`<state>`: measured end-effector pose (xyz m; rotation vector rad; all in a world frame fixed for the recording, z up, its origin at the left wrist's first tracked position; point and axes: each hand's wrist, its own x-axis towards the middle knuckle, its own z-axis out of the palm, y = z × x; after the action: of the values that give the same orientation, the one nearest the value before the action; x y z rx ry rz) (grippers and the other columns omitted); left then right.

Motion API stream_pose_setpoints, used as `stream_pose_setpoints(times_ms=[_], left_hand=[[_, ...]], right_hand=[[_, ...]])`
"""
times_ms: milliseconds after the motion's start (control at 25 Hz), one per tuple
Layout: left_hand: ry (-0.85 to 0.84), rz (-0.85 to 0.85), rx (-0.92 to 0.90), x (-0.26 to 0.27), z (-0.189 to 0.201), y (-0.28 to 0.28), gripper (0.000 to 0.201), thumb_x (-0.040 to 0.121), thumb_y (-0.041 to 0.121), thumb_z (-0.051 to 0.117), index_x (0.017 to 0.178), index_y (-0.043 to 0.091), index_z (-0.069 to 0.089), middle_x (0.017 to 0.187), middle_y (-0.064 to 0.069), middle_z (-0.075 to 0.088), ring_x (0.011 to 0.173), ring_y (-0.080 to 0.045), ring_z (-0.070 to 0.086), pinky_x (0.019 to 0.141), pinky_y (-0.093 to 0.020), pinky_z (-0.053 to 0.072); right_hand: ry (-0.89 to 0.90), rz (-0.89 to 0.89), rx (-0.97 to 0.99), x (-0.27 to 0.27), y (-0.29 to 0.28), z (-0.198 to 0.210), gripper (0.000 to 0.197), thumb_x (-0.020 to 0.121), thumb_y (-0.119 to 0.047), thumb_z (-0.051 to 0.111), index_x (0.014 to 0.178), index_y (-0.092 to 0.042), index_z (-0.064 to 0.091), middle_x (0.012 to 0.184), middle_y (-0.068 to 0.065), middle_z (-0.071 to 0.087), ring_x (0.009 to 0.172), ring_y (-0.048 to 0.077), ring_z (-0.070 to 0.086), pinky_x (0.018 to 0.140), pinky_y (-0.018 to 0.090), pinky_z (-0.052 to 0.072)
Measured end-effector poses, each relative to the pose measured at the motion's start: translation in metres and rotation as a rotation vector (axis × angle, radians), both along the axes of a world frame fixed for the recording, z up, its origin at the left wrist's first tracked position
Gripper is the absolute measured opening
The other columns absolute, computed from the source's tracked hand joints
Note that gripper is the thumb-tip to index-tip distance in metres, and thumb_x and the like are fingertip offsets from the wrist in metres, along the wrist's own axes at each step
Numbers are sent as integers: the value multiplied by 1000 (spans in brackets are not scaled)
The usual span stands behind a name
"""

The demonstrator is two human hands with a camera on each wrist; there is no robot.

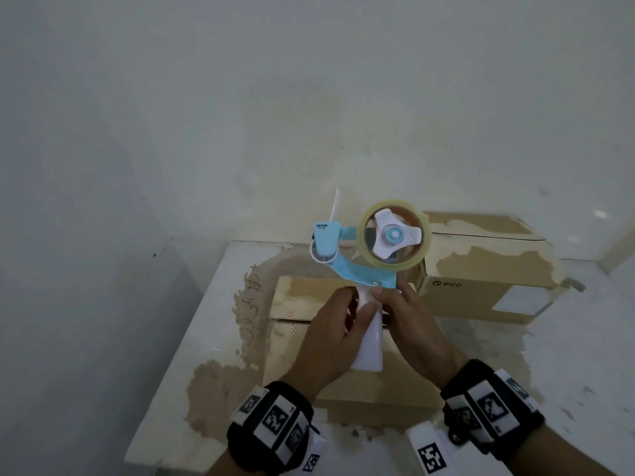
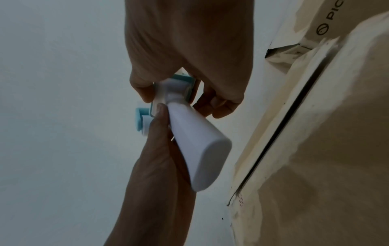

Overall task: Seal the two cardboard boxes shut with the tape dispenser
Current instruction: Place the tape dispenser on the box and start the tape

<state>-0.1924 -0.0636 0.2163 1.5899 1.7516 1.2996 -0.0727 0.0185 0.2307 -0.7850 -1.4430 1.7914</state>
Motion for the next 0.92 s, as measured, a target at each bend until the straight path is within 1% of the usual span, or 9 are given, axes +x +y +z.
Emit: stream_pose_setpoints(times_ms=[80,120,200,280,320,400,600,760,920], left_hand=[[97,58,-14,-10,1,1,27,91,52,46,92,26,56,78,5,57,69,-13,55,62,-28,47],[-12,99,-12,-15,3,1,24,91,46,47,87,26,59,75,5,58,68,-15,55,61,-27,47],[-563,191,-82,-34,15,-3,39,97,41,37,90,18,68,77,-3,66,73,-22,60,59,-30,50],[-1138,130,-215,-57,31,-8,74,93,65,26,105,6,70,88,-13,71,80,-27,66,62,-32,55],[-1250,83,-278,-67,38,-9,87,86,75,26,111,2,68,94,-16,71,82,-27,67,64,-32,58],[-1228,31,-374,-79,52,-10,83,86,72,37,112,-1,66,96,-15,71,79,-23,69,63,-29,59],[-1037,84,-472,-85,58,-5,28,92,21,60,110,1,67,90,-9,67,70,-13,68,61,-23,59],[-1093,136,-524,-88,57,-5,42,94,37,52,107,0,63,87,-12,67,67,-18,67,57,-26,58],[-1082,144,-499,-85,55,-5,24,93,25,58,104,5,65,77,-5,66,67,-15,65,59,-26,59]], right_hand=[[71,-14,-30,0,1,-4,46,84,-21,53,130,-19,55,118,7,69,100,22,66,82,38,54],[97,-6,-35,0,2,-5,46,85,-19,52,131,-18,54,118,8,68,100,22,66,84,40,54],[109,16,-46,4,6,-5,43,85,-17,52,129,-18,55,110,8,70,95,22,67,82,41,55],[104,41,-54,9,11,-5,40,84,-16,54,124,-15,57,103,11,69,90,26,65,79,41,54],[99,54,-50,12,12,-5,39,84,-16,55,123,-14,57,102,13,68,89,27,65,78,42,54],[84,72,-38,15,12,-6,39,83,-19,59,122,-14,57,103,14,69,88,31,67,77,44,55],[50,107,1,16,13,-8,40,84,-13,57,123,-13,56,106,15,69,88,31,68,76,43,58],[52,121,44,15,13,-6,42,80,-21,66,120,-17,57,106,15,69,86,28,68,74,42,58],[40,142,74,14,12,-4,52,75,-30,67,123,-17,53,106,16,66,84,27,66,72,42,57]])
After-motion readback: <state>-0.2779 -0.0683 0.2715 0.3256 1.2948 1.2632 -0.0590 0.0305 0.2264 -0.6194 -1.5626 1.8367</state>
